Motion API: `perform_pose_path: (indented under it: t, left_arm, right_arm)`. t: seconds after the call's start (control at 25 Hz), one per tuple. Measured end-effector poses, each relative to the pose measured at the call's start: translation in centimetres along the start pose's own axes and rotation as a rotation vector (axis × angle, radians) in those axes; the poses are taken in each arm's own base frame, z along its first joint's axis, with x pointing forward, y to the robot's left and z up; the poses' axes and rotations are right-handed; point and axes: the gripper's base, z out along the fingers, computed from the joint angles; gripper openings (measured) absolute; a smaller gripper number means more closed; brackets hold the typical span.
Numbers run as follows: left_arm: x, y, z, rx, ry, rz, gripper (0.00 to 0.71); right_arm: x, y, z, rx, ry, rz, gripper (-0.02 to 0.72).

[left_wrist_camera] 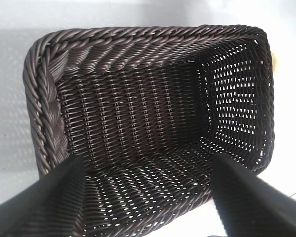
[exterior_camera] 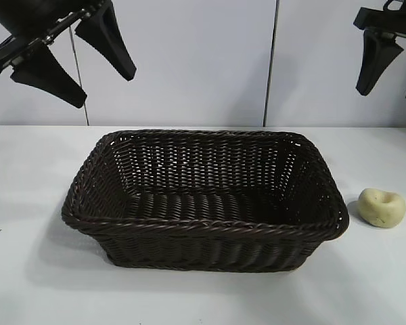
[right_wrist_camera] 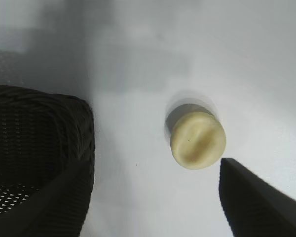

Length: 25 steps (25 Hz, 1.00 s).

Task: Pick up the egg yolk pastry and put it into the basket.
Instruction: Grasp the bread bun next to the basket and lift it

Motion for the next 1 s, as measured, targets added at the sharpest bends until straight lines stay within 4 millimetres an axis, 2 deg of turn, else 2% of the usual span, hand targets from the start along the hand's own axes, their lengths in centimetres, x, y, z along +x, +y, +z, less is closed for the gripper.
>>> perform_pose_path:
  t: [0.24,0.64,1.0]
  left_arm:
    - [0.0,0.0,0.0,0.0,0.0,0.001,0.521]
    - [0.0,0.0,0.0,0.0,0.0,0.001,0.521]
    - [0.0,0.0,0.0,0.0,0.0,0.002,0.521]
  right_arm:
    - [0.7,-0.2,0.7,0.007,0.032,0.002,0.517]
    - [3.9,-1.2,4.2,0.06,0.195,0.003,0.517]
    - [4.5,-1.8,6.3,0.084,0.181,0.026,0.517]
